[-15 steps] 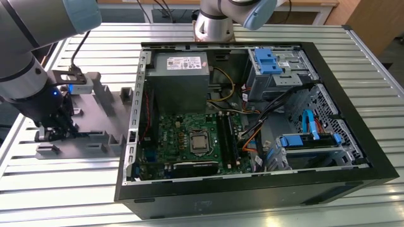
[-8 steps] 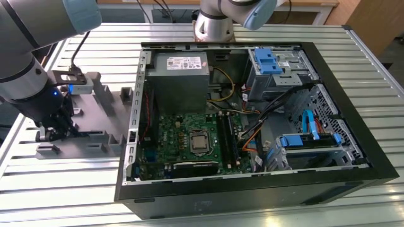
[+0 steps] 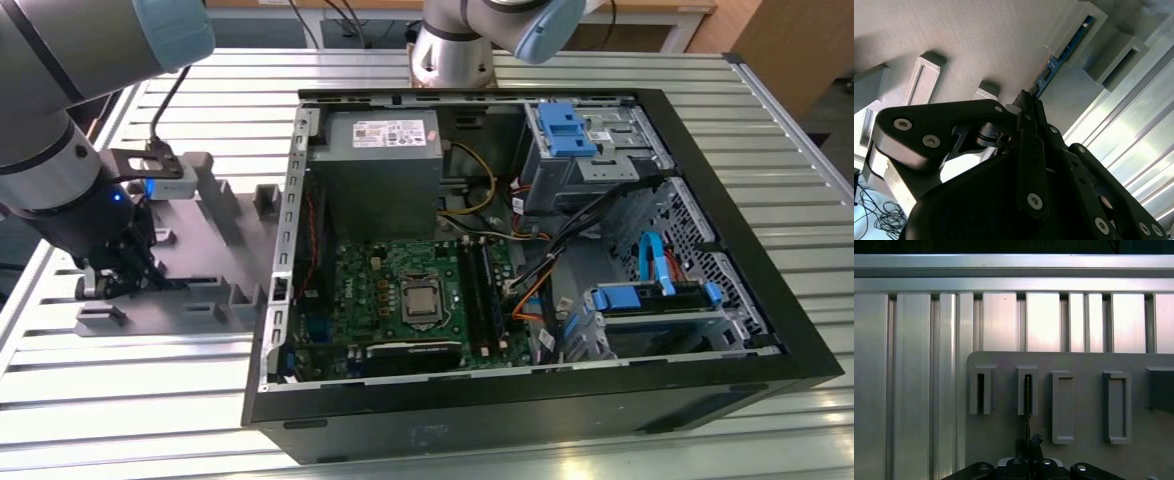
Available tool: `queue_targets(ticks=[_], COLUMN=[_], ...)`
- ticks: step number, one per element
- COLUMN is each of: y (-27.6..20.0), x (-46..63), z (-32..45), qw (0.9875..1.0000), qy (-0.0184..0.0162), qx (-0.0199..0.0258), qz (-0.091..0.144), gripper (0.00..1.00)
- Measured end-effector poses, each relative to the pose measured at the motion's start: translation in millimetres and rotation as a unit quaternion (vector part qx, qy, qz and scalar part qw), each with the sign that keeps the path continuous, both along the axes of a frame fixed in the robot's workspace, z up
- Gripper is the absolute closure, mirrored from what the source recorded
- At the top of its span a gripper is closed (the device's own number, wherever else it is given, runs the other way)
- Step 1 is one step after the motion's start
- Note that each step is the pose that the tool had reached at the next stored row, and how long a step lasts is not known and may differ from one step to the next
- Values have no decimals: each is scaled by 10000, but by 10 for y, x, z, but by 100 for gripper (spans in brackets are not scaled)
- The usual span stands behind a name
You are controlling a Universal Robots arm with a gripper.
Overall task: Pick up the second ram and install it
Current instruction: 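Pick up the second ram and move it above second insertion slot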
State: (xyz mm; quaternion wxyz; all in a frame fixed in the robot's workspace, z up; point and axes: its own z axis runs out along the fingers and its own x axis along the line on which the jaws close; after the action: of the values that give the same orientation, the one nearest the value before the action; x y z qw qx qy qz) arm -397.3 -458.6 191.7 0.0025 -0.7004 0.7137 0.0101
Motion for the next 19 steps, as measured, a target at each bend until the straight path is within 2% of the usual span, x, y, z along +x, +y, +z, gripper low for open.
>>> queue_targets(ticks=[8,9,19], y=[-1,-1,0], x=[-2,-4,-31], z=[0,0,0], qw=[10000,10000,10000], qy=[0,0,-2], qx=[1,1,7], qz=[0,1,0], gripper=[85,79,79])
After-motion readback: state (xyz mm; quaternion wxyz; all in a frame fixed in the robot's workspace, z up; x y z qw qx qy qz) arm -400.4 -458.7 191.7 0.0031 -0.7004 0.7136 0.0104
